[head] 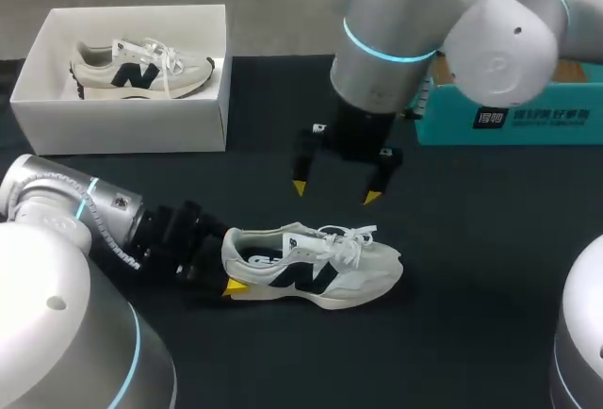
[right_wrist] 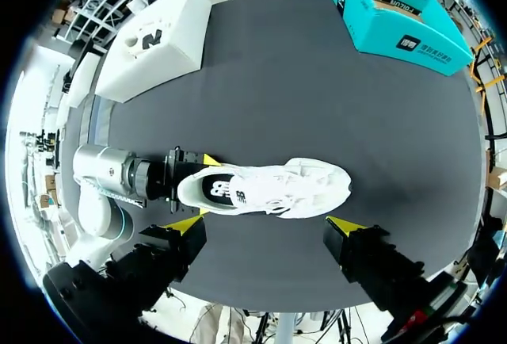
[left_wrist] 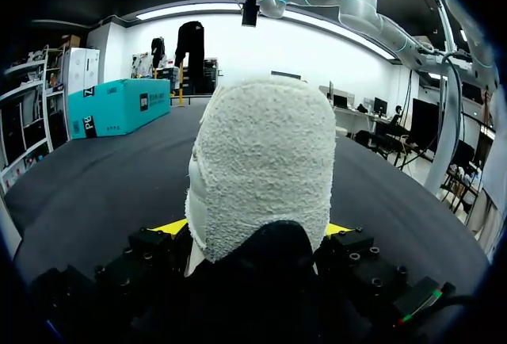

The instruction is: Take the shoe out of the shoebox, open the shoe tongue, remove and reinsert the insole, then place the shoe into the shoebox

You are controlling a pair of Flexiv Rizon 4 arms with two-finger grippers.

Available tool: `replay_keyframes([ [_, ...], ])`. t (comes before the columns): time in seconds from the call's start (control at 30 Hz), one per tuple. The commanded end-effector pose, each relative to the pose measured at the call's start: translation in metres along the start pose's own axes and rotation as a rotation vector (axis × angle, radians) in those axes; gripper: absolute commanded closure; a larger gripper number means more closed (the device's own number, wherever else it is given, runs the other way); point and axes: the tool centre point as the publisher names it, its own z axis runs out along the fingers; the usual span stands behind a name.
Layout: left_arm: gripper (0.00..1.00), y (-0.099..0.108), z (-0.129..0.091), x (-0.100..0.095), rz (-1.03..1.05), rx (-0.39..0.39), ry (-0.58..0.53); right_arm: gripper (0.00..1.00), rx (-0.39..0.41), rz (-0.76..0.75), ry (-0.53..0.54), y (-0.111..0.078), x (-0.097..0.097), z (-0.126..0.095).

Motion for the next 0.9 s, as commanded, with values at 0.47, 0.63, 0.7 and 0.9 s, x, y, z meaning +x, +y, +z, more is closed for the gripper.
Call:
replay_keyframes([
  [0.47,1.00,0.001,0.001,0.000,0.000,-0.001,-0.001,0.00,0.046,0.001,-0.251,0.001,0.049,0.058],
  [0.63,1.00,0.001,0.001,0.000,0.000,-0.001,-0.001,0.00,0.074,0.004,-0.273,0.001,0.048,0.070],
  [0.7,1.00,0.001,0.001,0.000,0.000,-0.001,-0.001,0.00,0.080,0.004,-0.281,0.001,0.047,0.074],
  [0.9,1.00,0.001,0.001,0.000,0.000,-0.001,-0.001,0.00,0.097,0.003,-0.336,-0.001,0.043,0.085],
])
